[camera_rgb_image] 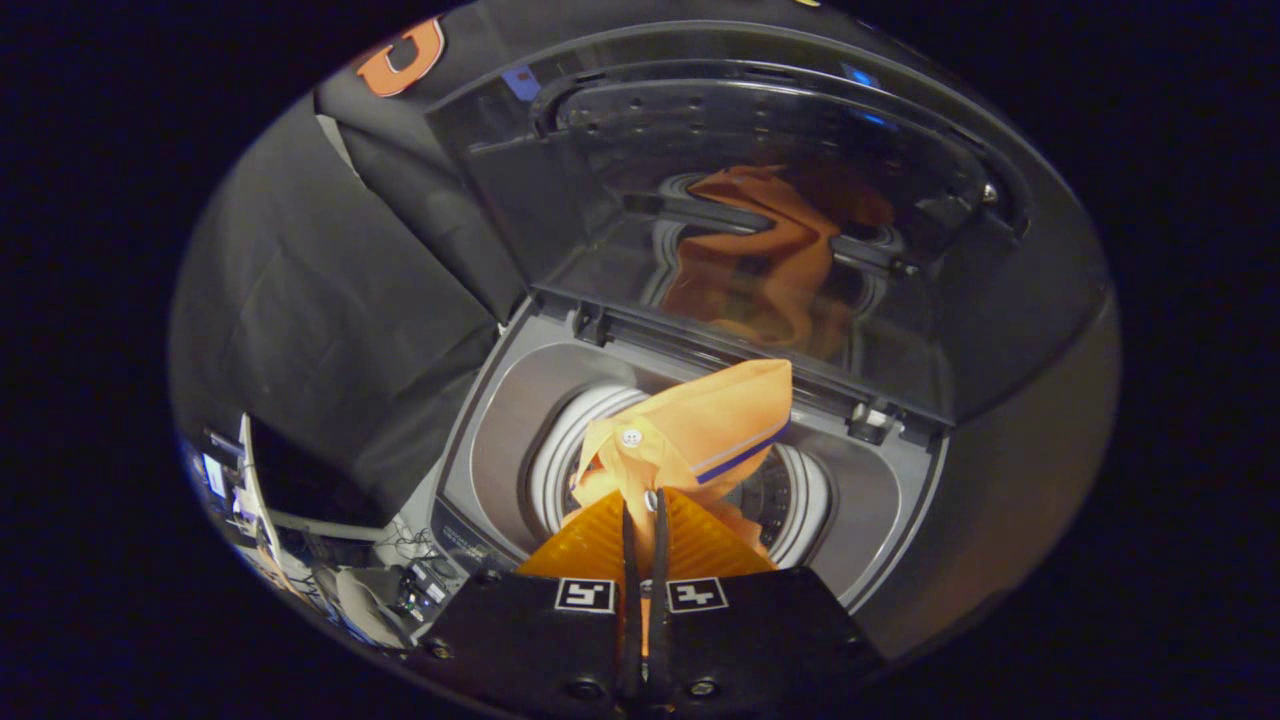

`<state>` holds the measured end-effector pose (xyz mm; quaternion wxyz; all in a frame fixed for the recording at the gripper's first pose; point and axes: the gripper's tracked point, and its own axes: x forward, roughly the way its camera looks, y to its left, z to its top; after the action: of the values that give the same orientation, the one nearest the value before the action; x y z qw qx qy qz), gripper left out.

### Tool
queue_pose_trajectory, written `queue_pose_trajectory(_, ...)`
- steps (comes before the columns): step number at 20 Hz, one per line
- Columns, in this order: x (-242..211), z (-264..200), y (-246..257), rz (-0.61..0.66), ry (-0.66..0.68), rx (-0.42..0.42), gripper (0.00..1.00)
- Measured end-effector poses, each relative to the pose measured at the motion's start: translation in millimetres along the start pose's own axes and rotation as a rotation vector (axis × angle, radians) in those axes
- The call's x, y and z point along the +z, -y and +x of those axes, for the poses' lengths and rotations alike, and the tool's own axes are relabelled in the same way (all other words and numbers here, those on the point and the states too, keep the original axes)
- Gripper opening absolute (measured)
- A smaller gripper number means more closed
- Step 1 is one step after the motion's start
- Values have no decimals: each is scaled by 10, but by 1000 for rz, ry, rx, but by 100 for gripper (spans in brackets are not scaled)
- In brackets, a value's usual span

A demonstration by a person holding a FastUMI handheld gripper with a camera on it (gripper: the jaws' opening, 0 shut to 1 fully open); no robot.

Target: Put the clothes into the washing machine and then close the washing machine lid.

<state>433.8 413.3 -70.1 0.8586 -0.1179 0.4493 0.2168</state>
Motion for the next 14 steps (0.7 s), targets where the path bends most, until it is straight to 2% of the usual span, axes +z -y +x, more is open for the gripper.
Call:
queue_pose_trajectory(3,-44,-22,0,0,-12,1,8)
queue_pose_trajectory(5,-26,-57,-78,-16,5,30,15)
queue_pose_trajectory(9,71,-143,-3,-46,83,-44,95)
queue_pose_trajectory(14,44,-199,11,-50,100,-68,92)
